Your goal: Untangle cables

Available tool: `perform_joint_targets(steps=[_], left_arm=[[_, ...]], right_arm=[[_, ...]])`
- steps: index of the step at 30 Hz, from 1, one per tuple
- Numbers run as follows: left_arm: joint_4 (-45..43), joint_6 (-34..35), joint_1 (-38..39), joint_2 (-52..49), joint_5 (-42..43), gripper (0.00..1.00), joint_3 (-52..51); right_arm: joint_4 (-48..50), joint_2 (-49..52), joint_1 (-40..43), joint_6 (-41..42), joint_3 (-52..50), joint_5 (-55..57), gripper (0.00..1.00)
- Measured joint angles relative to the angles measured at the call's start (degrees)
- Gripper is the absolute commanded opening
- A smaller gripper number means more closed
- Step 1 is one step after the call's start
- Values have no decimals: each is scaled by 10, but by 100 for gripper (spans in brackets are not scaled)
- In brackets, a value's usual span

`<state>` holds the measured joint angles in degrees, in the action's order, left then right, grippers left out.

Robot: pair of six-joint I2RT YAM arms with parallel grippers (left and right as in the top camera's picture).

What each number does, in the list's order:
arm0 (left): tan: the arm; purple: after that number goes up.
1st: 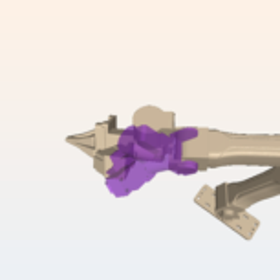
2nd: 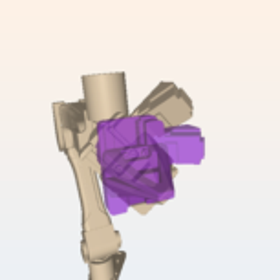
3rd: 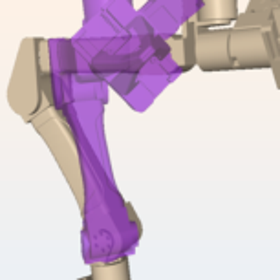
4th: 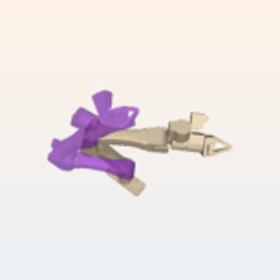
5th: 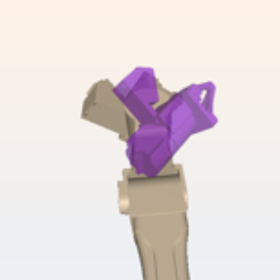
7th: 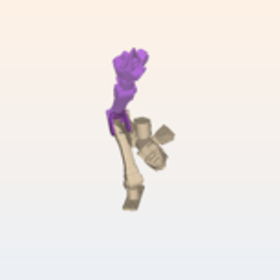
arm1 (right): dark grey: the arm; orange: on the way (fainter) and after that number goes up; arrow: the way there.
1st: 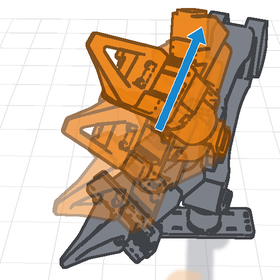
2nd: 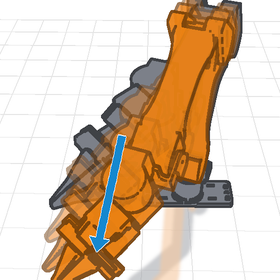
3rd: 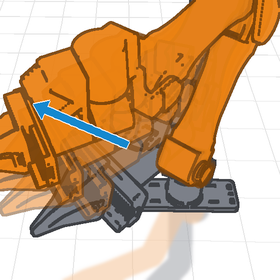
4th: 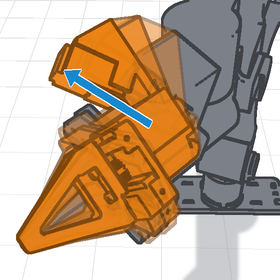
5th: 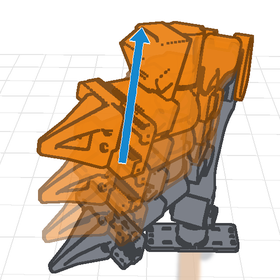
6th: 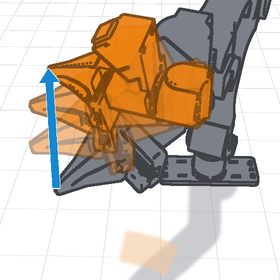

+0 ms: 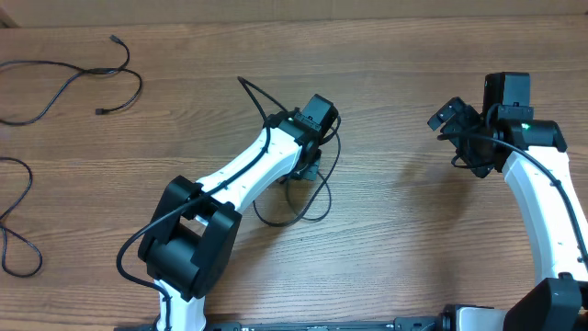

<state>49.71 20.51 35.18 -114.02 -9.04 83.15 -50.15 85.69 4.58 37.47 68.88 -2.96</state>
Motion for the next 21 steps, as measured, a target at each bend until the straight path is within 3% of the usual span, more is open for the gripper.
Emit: perform_joint_targets(steps=[4, 6, 13, 16, 21], left_arm=[[-22, -24, 5, 0, 42, 41, 0], [-23, -30, 5, 0, 57, 51, 0], [-19, -33, 5, 0, 76, 61, 0], [-2, -34, 5, 0, 74, 73, 0], [61, 20, -8, 0, 35, 75, 1]], right_arm=[[0, 0, 0, 0, 0, 0, 100], [0, 0, 0, 0, 0, 0, 100], [0, 0, 0, 0, 0, 0, 100], [0, 0, 0, 0, 0, 0, 100], [0, 0, 0, 0, 0, 0, 100]])
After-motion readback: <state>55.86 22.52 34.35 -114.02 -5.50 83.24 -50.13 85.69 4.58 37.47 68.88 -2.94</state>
